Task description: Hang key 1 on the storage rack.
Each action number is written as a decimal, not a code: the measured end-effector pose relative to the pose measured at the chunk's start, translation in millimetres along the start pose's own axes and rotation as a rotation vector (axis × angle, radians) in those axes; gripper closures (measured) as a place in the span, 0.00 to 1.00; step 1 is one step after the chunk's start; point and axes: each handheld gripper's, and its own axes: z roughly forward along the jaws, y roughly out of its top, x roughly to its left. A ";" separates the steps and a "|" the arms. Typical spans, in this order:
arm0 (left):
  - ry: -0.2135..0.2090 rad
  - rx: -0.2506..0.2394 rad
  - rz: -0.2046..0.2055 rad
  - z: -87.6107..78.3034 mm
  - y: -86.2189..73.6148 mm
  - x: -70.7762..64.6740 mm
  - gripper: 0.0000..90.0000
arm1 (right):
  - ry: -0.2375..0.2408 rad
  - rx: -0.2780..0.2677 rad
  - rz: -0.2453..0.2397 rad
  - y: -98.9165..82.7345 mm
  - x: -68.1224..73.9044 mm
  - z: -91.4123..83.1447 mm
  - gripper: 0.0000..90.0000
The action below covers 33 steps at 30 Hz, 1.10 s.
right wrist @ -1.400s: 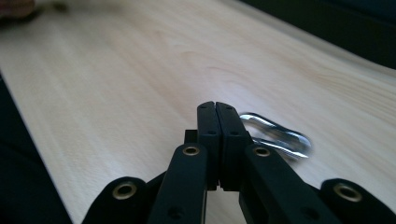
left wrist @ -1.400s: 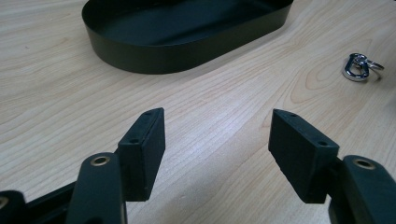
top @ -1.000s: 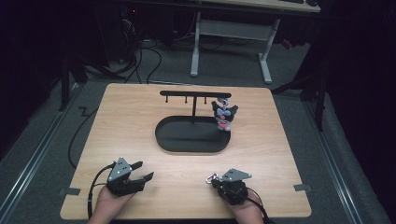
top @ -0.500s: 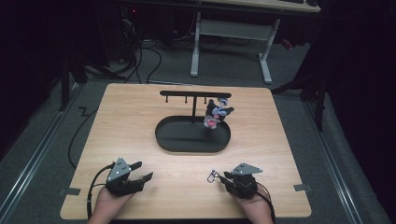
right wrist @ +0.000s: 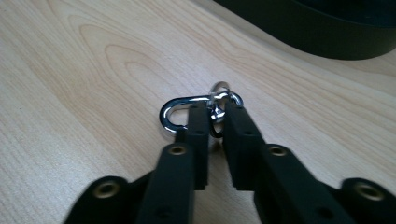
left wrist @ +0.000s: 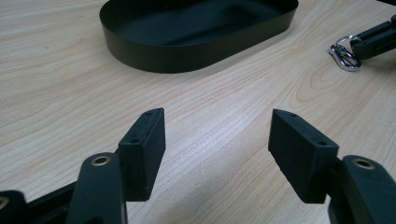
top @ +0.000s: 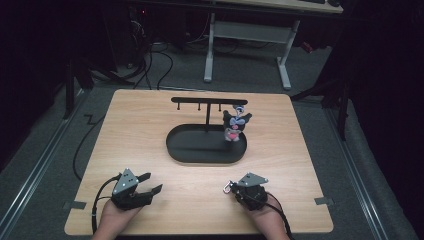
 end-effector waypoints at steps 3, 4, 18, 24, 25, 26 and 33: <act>-0.001 -0.003 0.001 -0.5 0.2 -0.4 0.41 | -0.009 0.000 0.019 -1.2 -3.6 -3.8 0.98; -0.002 -0.002 0.004 -0.5 0.5 -0.7 0.41 | -0.002 -0.002 0.035 -2.1 -5.6 -6.1 0.98; -0.005 0.012 0.023 3.6 1.3 -3.5 0.41 | 0.028 0.054 0.158 -22.2 -34.1 -34.3 0.97; -0.007 0.011 0.028 3.4 1.5 -3.2 0.41 | 0.034 0.143 0.098 -15.6 -33.7 -30.7 0.93; -0.007 0.009 0.030 3.5 1.5 -3.3 0.41 | 0.036 0.158 0.088 -13.8 -34.4 -30.4 0.92; -0.007 0.008 0.031 3.5 1.6 -3.4 0.41 | 0.042 0.169 0.084 -11.8 -35.0 -30.3 0.91; -0.012 0.007 0.042 3.9 2.6 -4.4 0.41 | 0.057 0.268 0.045 4.0 -36.9 -28.8 0.87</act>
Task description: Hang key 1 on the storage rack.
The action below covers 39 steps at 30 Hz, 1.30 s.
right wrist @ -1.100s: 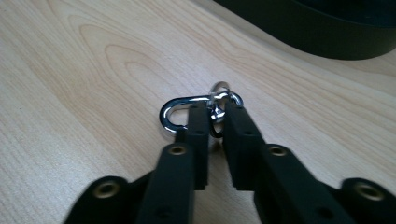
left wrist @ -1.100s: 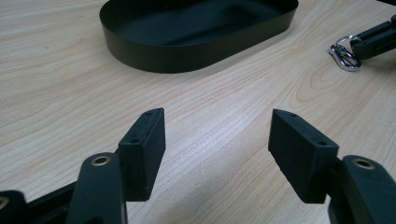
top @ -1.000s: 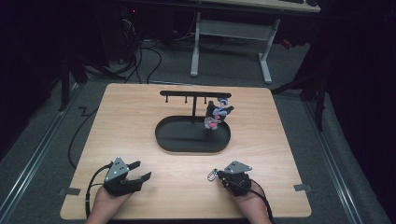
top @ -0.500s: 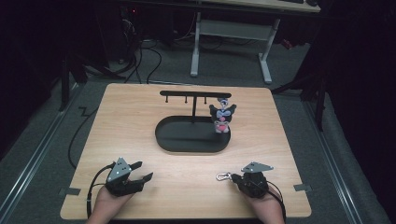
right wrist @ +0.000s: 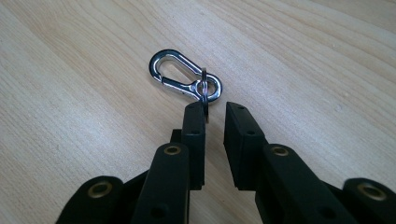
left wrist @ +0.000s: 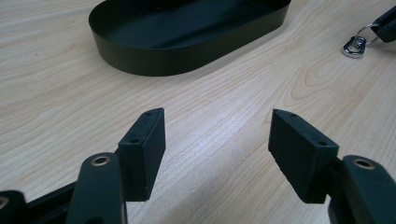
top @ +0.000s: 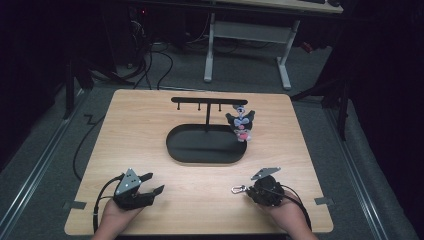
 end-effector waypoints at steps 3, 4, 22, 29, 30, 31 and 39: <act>0.000 -0.001 0.003 0.0 0.4 -0.1 0.41 | -0.004 0.048 -0.026 6.6 -0.2 2.0 0.86; 0.000 -0.001 0.003 -0.1 0.4 0.1 0.41 | -0.005 0.064 -0.031 8.6 -0.1 2.8 0.85; -0.004 -0.004 0.007 -0.6 1.4 0.0 0.41 | -0.002 0.198 -0.095 35.1 -0.7 2.9 0.91; -0.005 -0.004 0.007 -0.6 1.6 0.7 0.41 | 0.015 0.240 -0.115 37.5 0.0 6.8 0.98; -0.005 -0.004 0.007 -0.6 1.6 0.7 0.41 | 0.016 0.244 -0.114 37.5 1.0 7.2 0.98; -0.005 -0.004 0.007 -0.7 1.6 0.6 0.41 | 0.022 0.244 -0.116 37.8 0.9 7.2 0.99; -0.004 -0.005 0.009 -0.2 1.8 0.4 0.41 | 0.044 0.249 -0.121 44.5 1.1 -3.6 0.99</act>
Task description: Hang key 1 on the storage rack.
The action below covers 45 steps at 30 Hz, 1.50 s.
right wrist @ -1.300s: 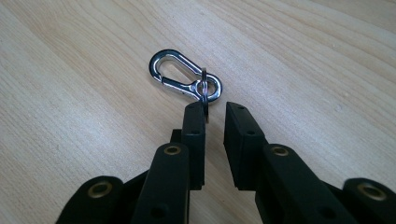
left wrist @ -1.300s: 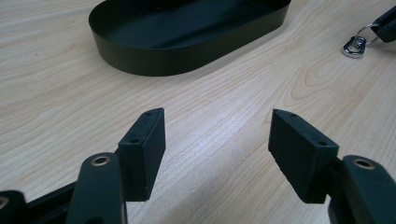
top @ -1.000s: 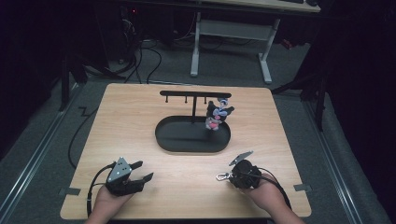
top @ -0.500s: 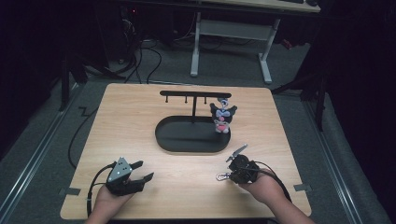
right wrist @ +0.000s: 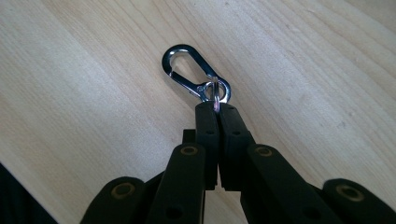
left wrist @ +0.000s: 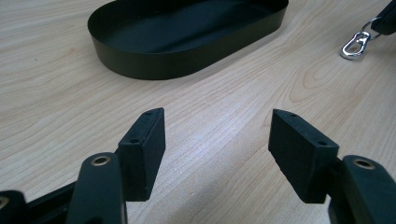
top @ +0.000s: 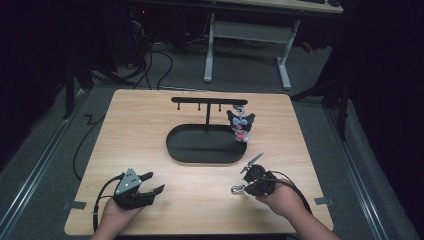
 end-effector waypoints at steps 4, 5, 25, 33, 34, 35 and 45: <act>-0.001 0.001 0.000 0.1 0.1 -0.5 0.41 | -0.009 0.002 -0.007 2.8 -1.0 -9.4 0.99; -0.001 0.001 0.000 0.2 0.1 -0.5 0.41 | -0.010 0.002 -0.005 3.5 -1.2 -11.7 0.99; -0.002 -0.004 -0.001 -0.6 0.3 -0.7 0.41 | 0.001 -0.007 0.022 19.3 -8.0 -46.5 0.99; -0.004 -0.003 -0.002 -0.7 0.2 -1.4 0.41 | 0.010 -0.011 0.017 22.2 -11.9 -54.1 0.99; -0.004 -0.003 0.000 -0.6 0.2 -1.2 0.41 | 0.006 -0.008 0.020 22.7 -11.7 -55.1 0.99; -0.004 -0.003 -0.002 -0.4 0.2 -1.3 0.41 | 0.012 -0.011 0.019 23.1 -12.3 -56.0 0.99; -0.009 -0.006 -0.006 0.4 -0.8 1.1 0.41 | 0.004 -0.025 0.016 34.8 -15.2 -65.8 0.99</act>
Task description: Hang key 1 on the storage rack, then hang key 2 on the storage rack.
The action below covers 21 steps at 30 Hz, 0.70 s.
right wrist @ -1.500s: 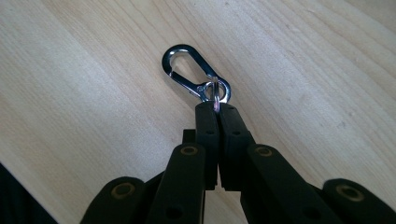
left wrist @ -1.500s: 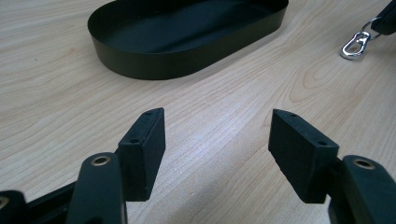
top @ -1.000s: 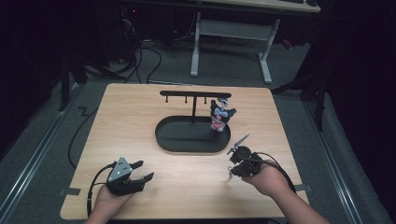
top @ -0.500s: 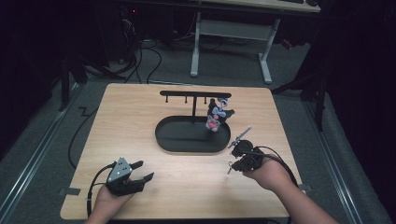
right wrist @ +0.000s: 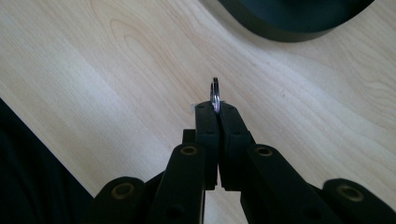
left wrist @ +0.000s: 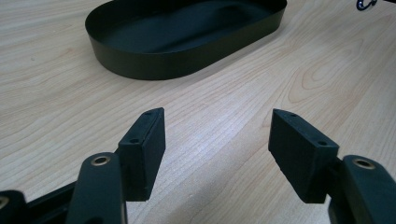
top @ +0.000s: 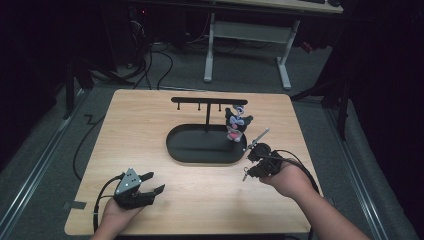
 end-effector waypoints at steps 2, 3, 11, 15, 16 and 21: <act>0.000 -0.007 -0.004 -0.8 0.4 0.6 0.41 | -0.004 -0.001 0.013 3.8 -0.2 -0.8 0.99; 0.001 -0.010 -0.006 -1.1 1.0 1.1 0.41 | 0.002 -0.009 -0.003 5.4 -2.1 -0.5 0.99; 0.001 -0.009 -0.009 0.0 1.3 1.9 0.41 | -0.007 0.006 -0.004 20.4 -3.3 -5.3 0.99; 0.002 -0.009 -0.009 -0.5 1.0 2.1 0.41 | -0.008 -0.004 -0.013 31.8 -4.2 -10.9 0.99; 0.003 -0.009 -0.010 -0.5 0.9 2.2 0.41 | -0.004 -0.008 -0.015 35.4 -4.9 -12.4 0.99; 0.002 -0.009 -0.013 -1.4 0.4 2.8 0.41 | 0.003 -0.009 -0.034 50.3 -7.3 -15.7 0.99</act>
